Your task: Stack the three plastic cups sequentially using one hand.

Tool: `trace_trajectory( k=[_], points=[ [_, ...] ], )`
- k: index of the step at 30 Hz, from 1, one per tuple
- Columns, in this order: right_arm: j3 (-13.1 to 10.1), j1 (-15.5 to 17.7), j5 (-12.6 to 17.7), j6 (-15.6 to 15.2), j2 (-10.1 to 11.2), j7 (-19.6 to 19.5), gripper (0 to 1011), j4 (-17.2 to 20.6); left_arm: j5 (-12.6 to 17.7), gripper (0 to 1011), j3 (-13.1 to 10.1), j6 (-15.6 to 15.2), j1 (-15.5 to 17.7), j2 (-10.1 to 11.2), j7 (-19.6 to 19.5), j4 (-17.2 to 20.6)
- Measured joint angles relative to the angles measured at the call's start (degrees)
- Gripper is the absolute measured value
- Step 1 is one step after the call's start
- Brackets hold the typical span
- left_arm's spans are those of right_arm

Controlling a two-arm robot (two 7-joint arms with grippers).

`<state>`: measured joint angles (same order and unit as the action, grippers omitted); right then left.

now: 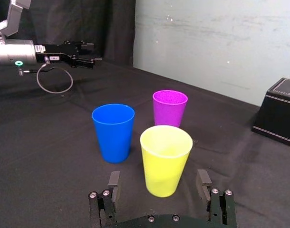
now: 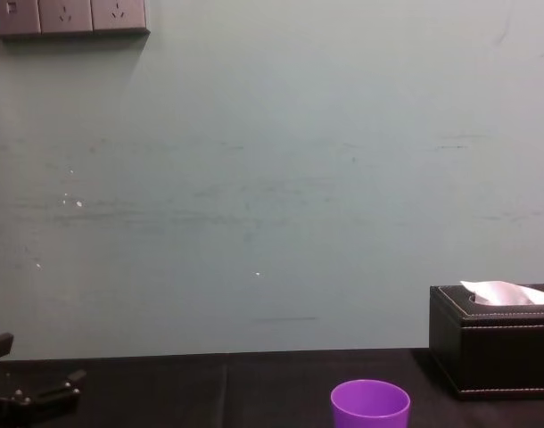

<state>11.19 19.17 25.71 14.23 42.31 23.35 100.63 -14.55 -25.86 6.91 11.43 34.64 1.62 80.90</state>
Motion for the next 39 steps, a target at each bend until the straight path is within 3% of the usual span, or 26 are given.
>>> trace_trajectory(
  k=[14,39],
  points=[
    [0.99,-3.22,-1.07,-2.55,-3.85,2.08,1004,-3.83,0.0,1010,0.0,0.0,0.0,0.0,0.0,0.0],
    [1.28,-7.77,-5.01,-5.88,-9.45,2.94,1004,-5.86,0.0,1010,0.0,0.0,0.0,0.0,0.0,0.0]
  ],
)
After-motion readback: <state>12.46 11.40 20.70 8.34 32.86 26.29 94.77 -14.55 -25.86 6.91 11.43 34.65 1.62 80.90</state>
